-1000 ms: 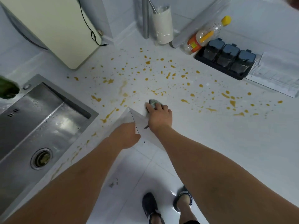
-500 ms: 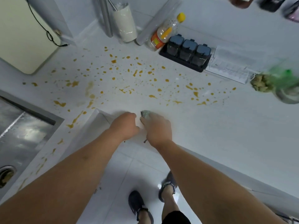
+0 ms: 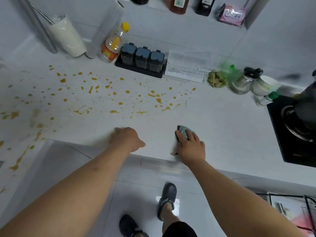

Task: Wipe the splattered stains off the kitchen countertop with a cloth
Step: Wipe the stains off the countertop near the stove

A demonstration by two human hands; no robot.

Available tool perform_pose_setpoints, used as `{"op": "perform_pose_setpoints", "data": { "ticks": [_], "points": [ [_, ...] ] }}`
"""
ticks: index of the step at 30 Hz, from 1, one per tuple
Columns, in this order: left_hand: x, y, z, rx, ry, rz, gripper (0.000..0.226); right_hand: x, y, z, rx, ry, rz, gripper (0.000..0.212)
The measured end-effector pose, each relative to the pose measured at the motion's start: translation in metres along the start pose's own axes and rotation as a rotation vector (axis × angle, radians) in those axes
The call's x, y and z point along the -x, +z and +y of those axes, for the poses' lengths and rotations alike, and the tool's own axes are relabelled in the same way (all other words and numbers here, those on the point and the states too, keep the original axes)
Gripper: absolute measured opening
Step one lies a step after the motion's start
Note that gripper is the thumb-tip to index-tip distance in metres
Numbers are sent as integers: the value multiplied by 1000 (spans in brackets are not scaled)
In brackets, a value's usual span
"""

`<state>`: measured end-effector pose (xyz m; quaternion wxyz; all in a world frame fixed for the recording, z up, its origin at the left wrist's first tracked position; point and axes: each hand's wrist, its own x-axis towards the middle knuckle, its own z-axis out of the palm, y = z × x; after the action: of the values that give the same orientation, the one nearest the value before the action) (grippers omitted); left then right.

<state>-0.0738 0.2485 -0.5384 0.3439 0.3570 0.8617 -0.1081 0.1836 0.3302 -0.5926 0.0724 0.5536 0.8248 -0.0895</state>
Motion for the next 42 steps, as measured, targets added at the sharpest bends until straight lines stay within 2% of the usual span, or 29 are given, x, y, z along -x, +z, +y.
{"op": "perform_pose_setpoints", "data": {
  "ticks": [1,3,7,11,12,17,21,24,27,35,40,42],
  "points": [
    [0,0,10,8,-57,-35,120,-10,-2,11,-8,14,4,53],
    [-3,0,23,49,-127,-38,142,-31,-8,26,-14,34,-12,51],
    [-12,-4,50,84,-144,31,135,-76,-24,42,-22,48,-87,59],
    [-19,-13,84,91,-95,-33,102,-107,-36,58,-20,21,-111,59],
    [-19,-15,91,87,-100,-56,101,-111,-38,62,-15,15,-109,59],
    [-29,-31,124,167,-303,-59,141,-151,-54,96,47,-12,-119,61],
    [-41,-33,140,217,-340,-78,153,-194,-74,117,104,-32,-151,67],
    [-50,-31,151,208,-403,-110,167,-225,-87,121,57,1,-173,79],
    [-61,-30,157,212,-444,-122,173,-253,-93,113,-43,44,-174,73],
    [-63,-26,157,318,-521,-54,181,-296,-93,75,87,-133,-162,58],
    [-57,-28,153,310,-493,-66,179,-254,-80,58,65,-350,-109,40],
    [-57,-30,153,311,-493,-64,180,-225,-71,62,58,-470,-113,48]
  ]
}}
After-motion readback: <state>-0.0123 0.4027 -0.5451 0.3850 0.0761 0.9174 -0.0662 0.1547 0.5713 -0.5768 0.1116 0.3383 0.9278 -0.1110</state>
